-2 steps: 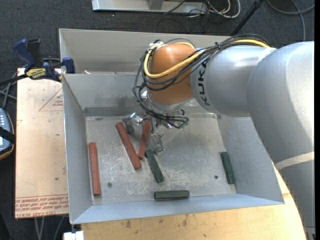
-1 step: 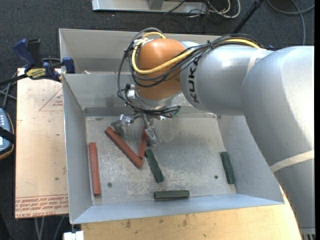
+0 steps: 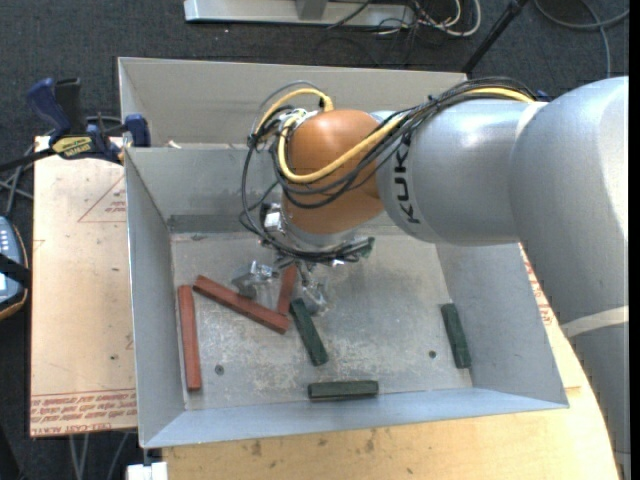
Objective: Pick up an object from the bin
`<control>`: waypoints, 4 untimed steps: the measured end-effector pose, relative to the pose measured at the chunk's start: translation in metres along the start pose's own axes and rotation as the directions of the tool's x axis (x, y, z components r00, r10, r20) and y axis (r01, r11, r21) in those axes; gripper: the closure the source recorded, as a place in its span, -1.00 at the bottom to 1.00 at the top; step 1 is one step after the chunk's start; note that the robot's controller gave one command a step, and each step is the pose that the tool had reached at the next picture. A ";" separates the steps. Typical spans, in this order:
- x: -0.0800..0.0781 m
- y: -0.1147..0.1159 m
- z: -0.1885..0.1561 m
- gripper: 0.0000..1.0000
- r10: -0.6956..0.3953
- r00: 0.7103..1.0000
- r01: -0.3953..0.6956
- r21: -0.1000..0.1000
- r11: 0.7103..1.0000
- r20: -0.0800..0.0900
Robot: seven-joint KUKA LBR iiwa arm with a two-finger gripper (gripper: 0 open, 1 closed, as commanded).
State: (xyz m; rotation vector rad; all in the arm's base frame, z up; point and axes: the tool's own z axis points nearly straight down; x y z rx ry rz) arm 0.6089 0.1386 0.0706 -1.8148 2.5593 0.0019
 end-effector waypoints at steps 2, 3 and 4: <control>-0.046 0.013 0.000 1.00 0.314 0.949 -0.314 0.000 0.949 0.003; -0.046 0.013 0.000 1.00 0.314 0.949 -0.314 0.000 0.949 0.003; 0.002 -0.035 -0.151 1.00 0.001 1.000 -0.001 0.005 1.000 0.002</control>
Offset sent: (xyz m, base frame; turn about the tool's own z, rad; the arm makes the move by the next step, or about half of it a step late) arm 0.0017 0.0452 -0.0006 0.3189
